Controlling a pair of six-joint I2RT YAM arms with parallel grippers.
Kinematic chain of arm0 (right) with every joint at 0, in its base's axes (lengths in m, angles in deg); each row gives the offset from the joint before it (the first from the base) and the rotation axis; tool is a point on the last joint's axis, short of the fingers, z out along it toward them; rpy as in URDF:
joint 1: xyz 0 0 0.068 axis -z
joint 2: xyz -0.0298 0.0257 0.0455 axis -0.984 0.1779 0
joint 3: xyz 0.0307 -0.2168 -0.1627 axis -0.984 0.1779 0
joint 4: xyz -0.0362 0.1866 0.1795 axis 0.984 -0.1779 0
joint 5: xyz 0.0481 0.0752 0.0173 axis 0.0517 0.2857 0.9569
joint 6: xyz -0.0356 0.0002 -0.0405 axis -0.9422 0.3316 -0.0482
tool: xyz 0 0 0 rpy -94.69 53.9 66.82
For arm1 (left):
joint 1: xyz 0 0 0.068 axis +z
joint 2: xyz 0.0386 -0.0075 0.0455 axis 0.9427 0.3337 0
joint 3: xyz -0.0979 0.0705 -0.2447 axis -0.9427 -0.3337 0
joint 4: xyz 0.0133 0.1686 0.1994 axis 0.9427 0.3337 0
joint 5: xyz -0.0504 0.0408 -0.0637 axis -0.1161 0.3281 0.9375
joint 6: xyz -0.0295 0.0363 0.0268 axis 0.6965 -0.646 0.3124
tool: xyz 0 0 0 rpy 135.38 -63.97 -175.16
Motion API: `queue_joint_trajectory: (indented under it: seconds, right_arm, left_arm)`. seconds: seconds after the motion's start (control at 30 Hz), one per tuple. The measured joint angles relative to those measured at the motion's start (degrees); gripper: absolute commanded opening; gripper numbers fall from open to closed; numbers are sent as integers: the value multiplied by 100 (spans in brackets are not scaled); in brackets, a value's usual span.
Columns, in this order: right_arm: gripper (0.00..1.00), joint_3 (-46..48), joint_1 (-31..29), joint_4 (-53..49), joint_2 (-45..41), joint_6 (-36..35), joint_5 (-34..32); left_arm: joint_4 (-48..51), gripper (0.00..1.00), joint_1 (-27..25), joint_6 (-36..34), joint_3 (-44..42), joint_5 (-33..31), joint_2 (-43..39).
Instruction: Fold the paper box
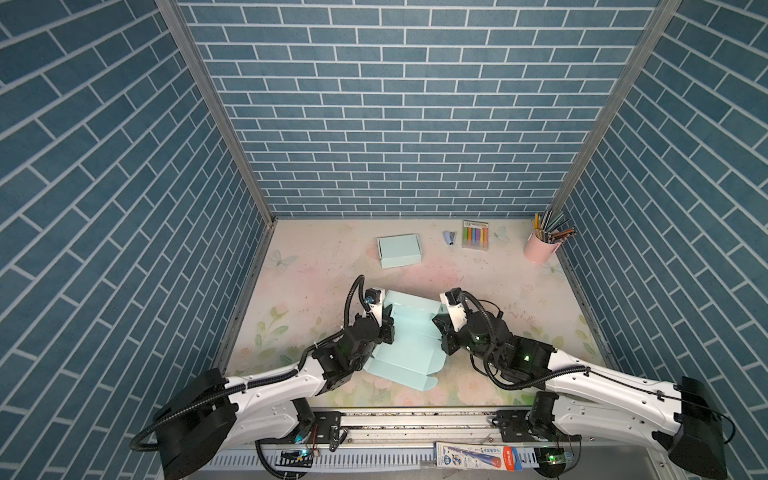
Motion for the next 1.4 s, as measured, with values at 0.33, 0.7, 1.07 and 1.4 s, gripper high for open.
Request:
queue_joint_trajectory:
  seconds: [0.33,0.7,1.07,1.4]
  right_arm:
    - [22,387,0,968,-1580,-592,531]
    - [12,1263,0,2288,-1137,-682,767]
    - [9,892,61,3049,-372,-693,758]
    - [8,496,173,2933,514,-564,680]
  left_arm:
    - [809,0,1565,461,-42,1235,-1462]
    - [1191,0,1873,1005,-9,1976,-1923]
    - [1086,0,1875,1152,-35,2319,-1860]
    - [977,0,1923,1172,-264,2347,-1786]
